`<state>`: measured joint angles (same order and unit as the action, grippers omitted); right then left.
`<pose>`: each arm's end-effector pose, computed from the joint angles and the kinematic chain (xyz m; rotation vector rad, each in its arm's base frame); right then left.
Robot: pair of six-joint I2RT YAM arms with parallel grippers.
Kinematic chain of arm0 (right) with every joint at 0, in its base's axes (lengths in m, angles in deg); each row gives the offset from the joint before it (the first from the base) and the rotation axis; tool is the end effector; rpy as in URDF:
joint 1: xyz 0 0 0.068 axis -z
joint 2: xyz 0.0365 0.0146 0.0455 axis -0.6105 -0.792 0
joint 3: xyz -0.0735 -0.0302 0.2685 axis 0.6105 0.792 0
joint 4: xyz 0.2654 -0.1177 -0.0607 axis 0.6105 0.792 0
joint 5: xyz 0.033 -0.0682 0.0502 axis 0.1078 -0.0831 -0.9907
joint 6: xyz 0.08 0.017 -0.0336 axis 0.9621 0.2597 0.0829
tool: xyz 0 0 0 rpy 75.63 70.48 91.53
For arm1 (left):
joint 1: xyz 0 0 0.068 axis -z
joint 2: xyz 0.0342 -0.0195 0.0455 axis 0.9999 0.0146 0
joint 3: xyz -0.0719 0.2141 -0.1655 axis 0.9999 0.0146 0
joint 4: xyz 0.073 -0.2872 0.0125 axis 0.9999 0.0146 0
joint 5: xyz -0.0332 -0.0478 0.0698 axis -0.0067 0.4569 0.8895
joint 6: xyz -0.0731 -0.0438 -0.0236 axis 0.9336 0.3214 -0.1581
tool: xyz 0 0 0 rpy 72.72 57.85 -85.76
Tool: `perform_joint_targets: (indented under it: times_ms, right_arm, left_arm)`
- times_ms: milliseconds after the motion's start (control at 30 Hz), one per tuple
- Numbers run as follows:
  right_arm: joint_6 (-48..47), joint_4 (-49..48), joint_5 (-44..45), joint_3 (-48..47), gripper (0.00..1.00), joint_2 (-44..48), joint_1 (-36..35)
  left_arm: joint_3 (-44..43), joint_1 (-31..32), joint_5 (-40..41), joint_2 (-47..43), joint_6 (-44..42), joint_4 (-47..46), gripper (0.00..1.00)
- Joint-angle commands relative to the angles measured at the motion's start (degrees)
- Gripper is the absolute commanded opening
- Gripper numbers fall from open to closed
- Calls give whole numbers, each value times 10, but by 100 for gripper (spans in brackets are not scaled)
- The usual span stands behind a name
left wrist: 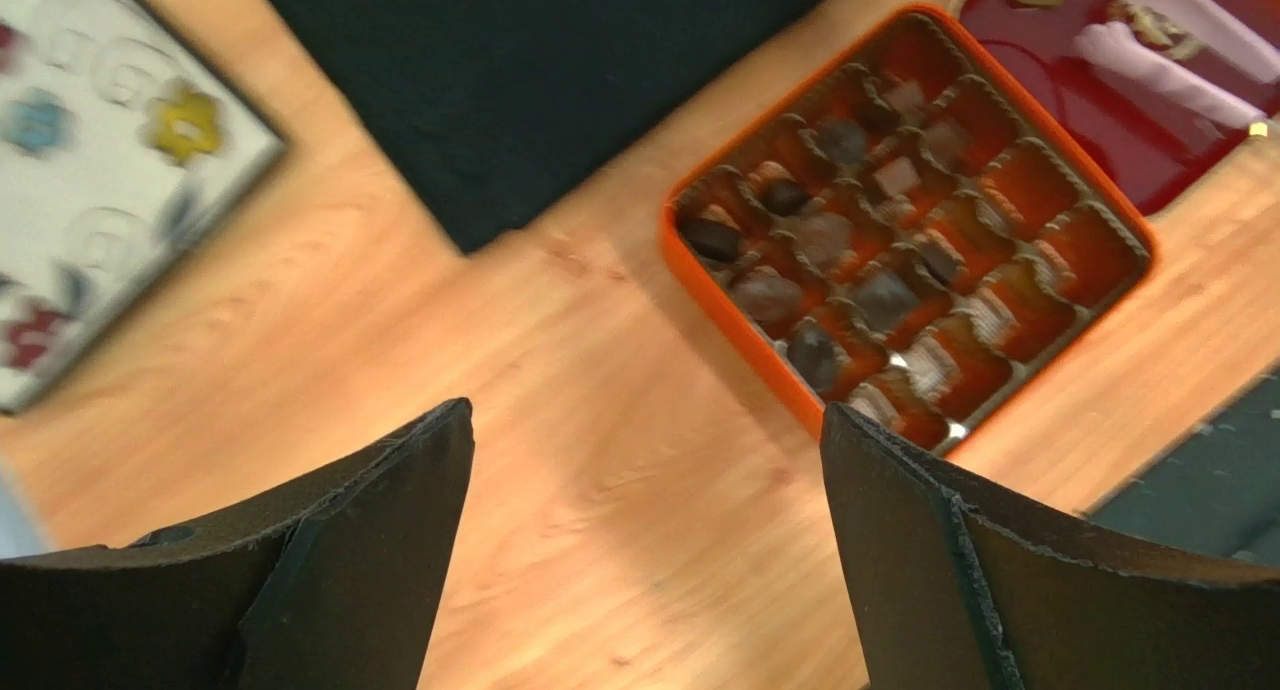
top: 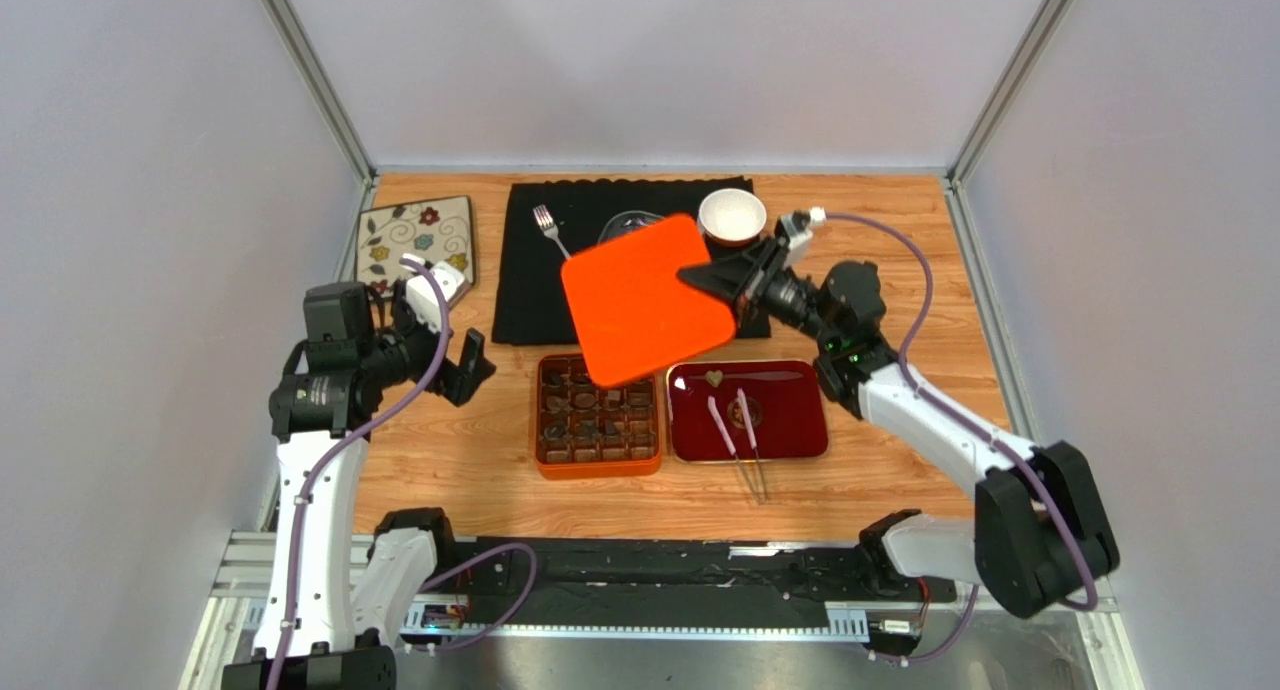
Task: Pack the chocolate
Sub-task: Close the box lid on the packing box.
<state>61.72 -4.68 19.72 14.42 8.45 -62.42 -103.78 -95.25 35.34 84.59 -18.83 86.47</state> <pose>0.3041 0.1873 0.2995 0.4068 1.7883 1.9033 0.2128 -0.0219 0.3292 0.6369 2.0586 -0.3797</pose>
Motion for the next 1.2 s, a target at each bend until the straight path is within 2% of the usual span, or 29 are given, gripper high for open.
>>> perform_joint_targets:
  times_ms: [0, 133, 267, 500, 600, 967, 1167]
  right_arm:
    - [-56, -27, 46, 107, 1, 81, -35]
    - [-68, -64, 109, 157, 1, 80, -98]
    - [-77, -127, 164, 169, 0, 13, -141]
    - [-46, -383, 215, 183, 0, -168, -179]
    - [-44, -445, 240, 184, 0, -223, -192]
    - [-124, -484, 377, 212, 1, -240, -239]
    - [-113, -481, 398, 223, 18, -257, -264]
  left_arm:
    - [67, -2, -60, -35, 66, -22, 92]
    - [123, -2, -65, -46, 74, -63, 88]
    - [137, -2, -59, -25, 75, -73, 83]
    - [177, -2, -56, -12, 86, -107, 79]
    - [192, -2, -49, -8, 82, -119, 78]
    - [241, -2, -47, 1, 77, -152, 71]
    - [256, -2, -51, 8, 82, -164, 68]
